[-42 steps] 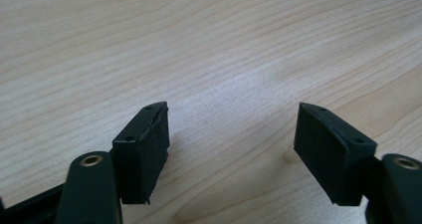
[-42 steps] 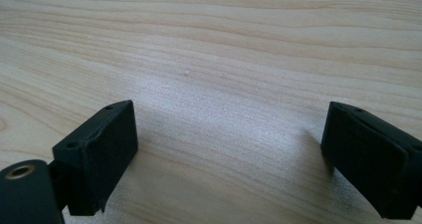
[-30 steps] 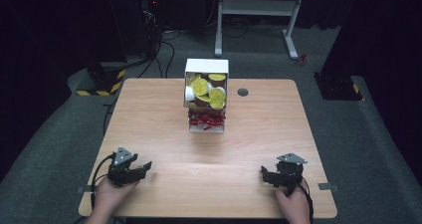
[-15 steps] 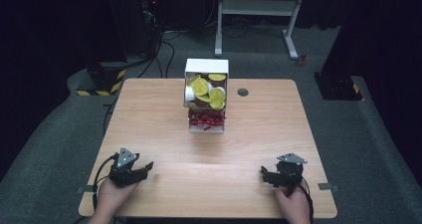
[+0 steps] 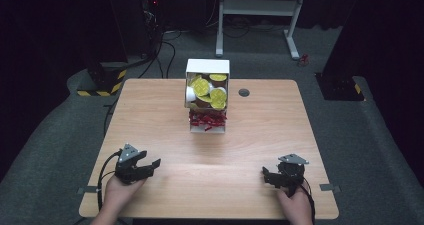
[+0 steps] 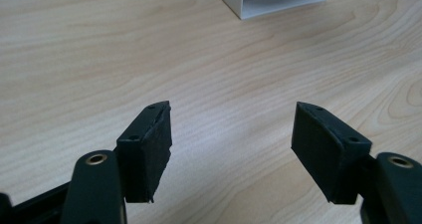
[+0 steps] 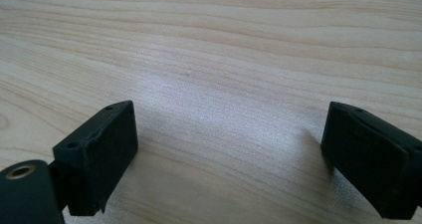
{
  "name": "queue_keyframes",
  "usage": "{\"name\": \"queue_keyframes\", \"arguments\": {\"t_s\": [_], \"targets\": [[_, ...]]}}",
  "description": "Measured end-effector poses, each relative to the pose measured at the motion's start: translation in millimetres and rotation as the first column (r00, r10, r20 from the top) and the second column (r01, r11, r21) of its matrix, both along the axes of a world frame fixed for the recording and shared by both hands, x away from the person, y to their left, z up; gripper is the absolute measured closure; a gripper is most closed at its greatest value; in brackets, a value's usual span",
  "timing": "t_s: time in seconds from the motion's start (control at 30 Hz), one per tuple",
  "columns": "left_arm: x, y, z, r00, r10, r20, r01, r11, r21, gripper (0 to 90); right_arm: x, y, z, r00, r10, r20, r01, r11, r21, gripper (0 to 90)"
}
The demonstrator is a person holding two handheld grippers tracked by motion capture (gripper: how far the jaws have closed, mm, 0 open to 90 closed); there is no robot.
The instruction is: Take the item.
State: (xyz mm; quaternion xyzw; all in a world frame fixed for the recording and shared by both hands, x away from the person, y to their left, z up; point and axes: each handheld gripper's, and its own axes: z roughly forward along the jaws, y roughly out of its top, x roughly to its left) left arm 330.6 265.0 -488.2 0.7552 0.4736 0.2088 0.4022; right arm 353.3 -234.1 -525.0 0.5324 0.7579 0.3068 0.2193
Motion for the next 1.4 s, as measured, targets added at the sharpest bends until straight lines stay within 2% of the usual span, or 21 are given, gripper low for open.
{"name": "queue_keyframes", "arguments": {"t_s": [0.2, 0.37, 0.53, 0.63, 0.8, 0.87, 0.93, 1.07, 1.23, 1.27, 1.4], "targets": [[1.0, -11.3, 9.3, 0.9997, 0.005, 0.024, -0.005, 1.0, -0.004, 34.0, 0.0, 0.1, 0.0, 1.0, 0.001, 0.0, -0.001, 1.0, -0.002, 7.7], [4.8, -22.9, 16.2, 0.9995, 0.017, 0.028, -0.015, 0.9988, -0.047, 33.6, -0.1, -0.2, -0.2, 1.0, 0.008, 0.003, -0.008, 1.0, -0.006, 7.7], [6.9, -34.4, 25.6, 0.999, 0.018, 0.042, -0.017, 0.9997, -0.02, 33.2, -0.8, 0.0, 0.1, 0.9998, 0.018, 0.001, -0.018, 0.9998, -0.005, 7.7], [7.8, -39.6, 30.4, 0.9986, 0.03, 0.043, -0.028, 0.9989, -0.037, 32.6, -0.8, -0.1, 0.1, 0.9998, 0.018, 0.001, -0.018, 0.9998, -0.005, 7.7], [11.0, -47.9, 31.0, 0.9985, 0.029, 0.046, -0.028, 0.9995, -0.015, 32.3, 0.6, 0.9, 0.1, 0.9992, 0.04, -0.001, -0.04, 0.9992, -0.001, 7.6], [12.5, -50.6, 30.7, 0.9982, 0.035, 0.049, -0.034, 0.9992, -0.02, 32.3, 0.5, 0.9, 0.1, 0.9992, 0.04, -0.001, -0.04, 0.9992, -0.002, 7.6], [14.2, -54.4, 30.1, 0.9988, 0.024, 0.043, -0.023, 0.999, -0.038, 32.4, 0.4, 0.9, 0.2, 0.9992, 0.04, -0.003, -0.04, 0.9992, -0.002, 7.7], [19.6, -61.5, 30.7, 0.9988, -0.005, 0.049, 0.007, 0.9992, -0.039, 31.4, 0.4, 0.9, 0.2, 0.9992, 0.04, -0.003, -0.04, 0.9992, -0.002, 7.6], [25.0, -66.8, 35.2, 0.9984, -0.01, 0.056, 0.013, 0.9991, -0.041, 32.5, 0.4, 0.9, 0.2, 0.9992, 0.04, -0.003, -0.04, 0.9992, -0.002, 7.7], [26.7, -68.0, 37.1, 0.9977, -0.018, 0.065, 0.02, 0.9995, -0.025, 32.5, 0.4, 0.9, 0.2, 0.9992, 0.04, -0.003, -0.04, 0.9992, -0.002, 7.7], [32.8, -71.9, 40.3, 0.997, -0.018, 0.075, 0.02, 0.9992, -0.036, 32.7, 0.4, 0.9, 0.2, 0.9992, 0.04, -0.003, -0.04, 0.9992, -0.001, 7.6]]}}
